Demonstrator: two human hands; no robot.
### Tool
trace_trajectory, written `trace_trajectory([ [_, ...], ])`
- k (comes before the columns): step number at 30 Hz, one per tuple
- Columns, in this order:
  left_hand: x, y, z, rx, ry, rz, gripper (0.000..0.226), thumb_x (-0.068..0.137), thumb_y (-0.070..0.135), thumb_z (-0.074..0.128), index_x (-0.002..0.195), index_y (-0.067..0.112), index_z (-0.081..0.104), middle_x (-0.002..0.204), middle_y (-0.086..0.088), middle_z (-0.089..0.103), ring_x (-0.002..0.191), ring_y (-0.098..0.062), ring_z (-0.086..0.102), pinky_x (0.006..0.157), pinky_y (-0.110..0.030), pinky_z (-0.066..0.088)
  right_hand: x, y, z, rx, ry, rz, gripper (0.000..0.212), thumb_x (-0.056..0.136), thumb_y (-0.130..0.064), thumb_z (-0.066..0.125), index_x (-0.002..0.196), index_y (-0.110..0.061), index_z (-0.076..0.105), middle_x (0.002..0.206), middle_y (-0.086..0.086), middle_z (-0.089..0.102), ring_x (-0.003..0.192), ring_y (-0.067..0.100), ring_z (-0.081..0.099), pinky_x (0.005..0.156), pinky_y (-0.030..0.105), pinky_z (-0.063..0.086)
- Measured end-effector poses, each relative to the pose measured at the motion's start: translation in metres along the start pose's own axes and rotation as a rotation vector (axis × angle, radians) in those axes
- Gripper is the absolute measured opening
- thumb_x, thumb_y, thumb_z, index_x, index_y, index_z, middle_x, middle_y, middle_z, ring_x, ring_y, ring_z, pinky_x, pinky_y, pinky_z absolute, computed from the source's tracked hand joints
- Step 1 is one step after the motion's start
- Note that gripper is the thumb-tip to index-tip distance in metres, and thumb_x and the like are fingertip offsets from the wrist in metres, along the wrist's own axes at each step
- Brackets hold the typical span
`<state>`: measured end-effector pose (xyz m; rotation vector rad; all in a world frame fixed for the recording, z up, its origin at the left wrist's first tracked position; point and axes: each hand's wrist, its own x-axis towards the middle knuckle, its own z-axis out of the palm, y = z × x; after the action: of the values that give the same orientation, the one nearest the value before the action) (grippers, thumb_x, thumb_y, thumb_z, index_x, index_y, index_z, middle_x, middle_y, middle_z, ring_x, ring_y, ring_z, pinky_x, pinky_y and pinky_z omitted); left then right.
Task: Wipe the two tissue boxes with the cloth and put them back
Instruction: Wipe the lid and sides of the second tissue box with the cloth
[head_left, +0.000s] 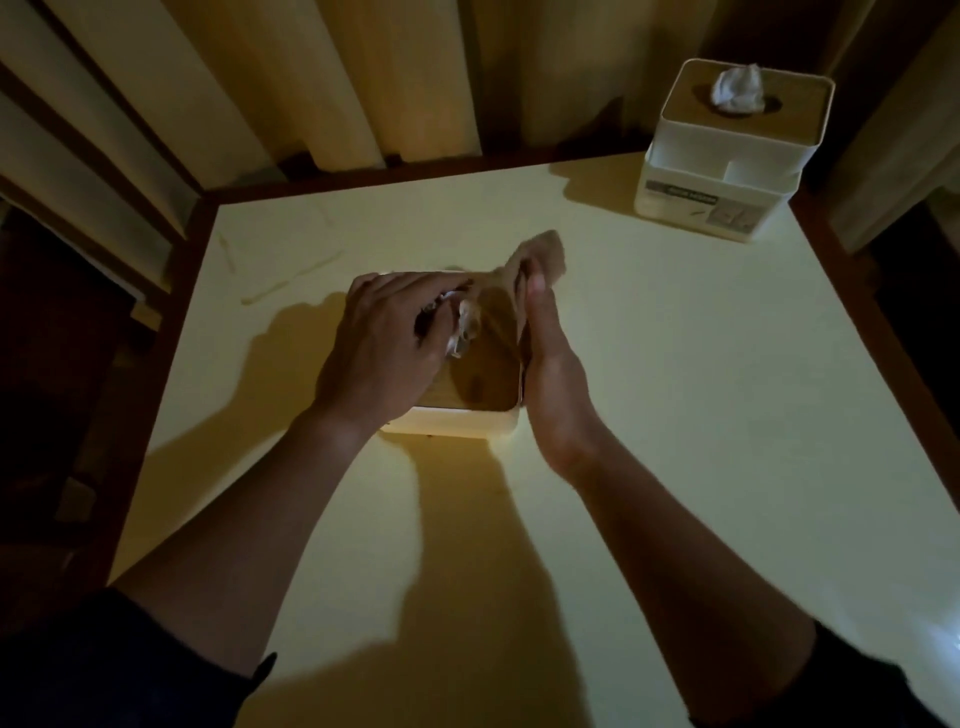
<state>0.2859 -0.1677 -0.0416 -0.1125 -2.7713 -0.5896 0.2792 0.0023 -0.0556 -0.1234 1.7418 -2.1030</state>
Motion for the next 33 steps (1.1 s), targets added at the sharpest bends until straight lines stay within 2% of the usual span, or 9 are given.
trace_trajectory([
  [2,0.001,-0.001,0.0,-0.008,-0.009,0.007,0.032,0.106,0.031,0.047,0.131,0.027,0.067,0.127,0.011,0.069,0.116,-0.009,0.058,0.108,-0.039,0.038,-0.026,0.014,0.008,-0.014,0.023,-0.047,0.074,0.103,-0.072,0.024,0.169,-0.038,0.024,0.168,-0.005,0.044,0.152,0.011,0.046,0.124,0.046,0.043],
  [4,0.001,-0.001,0.001,-0.01,-0.002,-0.001,0.033,0.105,0.03,0.047,0.131,0.028,0.067,0.127,0.011,0.069,0.115,-0.009,0.058,0.109,-0.039,0.038,-0.051,0.025,0.015,-0.044,0.059,-0.05,0.069,0.104,-0.068,0.024,0.168,-0.043,0.023,0.168,-0.014,0.042,0.152,0.003,0.043,0.126,0.041,0.039],
  [9,0.001,0.0,0.0,-0.023,0.012,-0.013,0.033,0.105,0.031,0.048,0.13,0.03,0.068,0.127,0.013,0.069,0.117,-0.008,0.056,0.109,-0.038,0.038,-0.053,0.024,0.008,-0.011,0.304,0.023,0.028,0.113,-0.046,0.045,0.12,-0.025,0.061,0.097,-0.017,0.07,0.086,0.0,0.065,0.077,0.029,0.052],
  [12,0.0,-0.001,0.0,-0.028,0.012,-0.017,0.033,0.104,0.03,0.048,0.131,0.031,0.067,0.128,0.012,0.068,0.118,-0.009,0.054,0.107,-0.034,0.038,-0.034,0.02,-0.009,0.041,0.48,0.02,0.008,0.108,-0.012,0.061,0.112,-0.015,0.067,0.101,-0.003,0.076,0.09,0.009,0.071,0.082,0.038,0.061],
  [15,0.0,-0.002,0.001,-0.023,0.013,-0.008,0.032,0.104,0.028,0.05,0.131,0.03,0.067,0.127,0.011,0.069,0.118,-0.012,0.056,0.107,-0.035,0.038,-0.029,0.022,-0.023,-0.073,0.632,-0.028,0.052,0.099,-0.006,0.068,0.138,-0.038,0.061,0.121,-0.002,0.079,0.109,0.014,0.077,0.097,0.047,0.064],
  [20,0.0,-0.003,0.001,0.002,0.01,-0.004,0.033,0.104,0.025,0.051,0.132,0.03,0.067,0.129,0.011,0.069,0.118,-0.01,0.055,0.106,-0.03,0.036,-0.044,0.025,-0.002,-0.129,0.356,-0.064,0.054,0.107,-0.021,0.054,0.157,-0.04,0.05,0.157,-0.023,0.054,0.143,-0.003,0.052,0.123,0.042,0.046],
  [24,0.0,-0.001,0.003,0.005,0.02,-0.021,0.033,0.105,0.025,0.05,0.133,0.031,0.066,0.129,0.01,0.068,0.111,0.006,0.041,0.104,-0.029,0.035,-0.032,0.021,0.005,-0.062,0.205,0.014,0.07,0.099,-0.075,0.035,0.165,-0.051,0.026,0.172,-0.033,0.017,0.161,-0.004,0.016,0.135,0.046,0.02],
  [29,0.0,-0.002,0.003,0.008,0.022,-0.028,0.033,0.105,0.026,0.048,0.133,0.031,0.065,0.129,0.01,0.068,0.111,0.004,0.043,0.107,-0.036,0.038,0.016,0.023,-0.01,-0.037,0.038,0.081,0.116,0.069,-0.108,0.038,0.166,-0.044,0.029,0.173,-0.007,0.035,0.159,0.019,0.035,0.128,0.058,0.031],
  [33,0.003,-0.001,0.003,0.02,0.003,-0.022,0.034,0.105,0.028,0.045,0.134,0.031,0.064,0.128,0.01,0.068,0.116,-0.01,0.056,0.107,-0.031,0.033,0.011,0.001,0.001,-0.063,0.069,-0.004,0.103,0.081,-0.1,0.034,0.167,-0.045,0.02,0.174,-0.007,0.03,0.159,0.021,0.033,0.126,0.062,0.033],
])
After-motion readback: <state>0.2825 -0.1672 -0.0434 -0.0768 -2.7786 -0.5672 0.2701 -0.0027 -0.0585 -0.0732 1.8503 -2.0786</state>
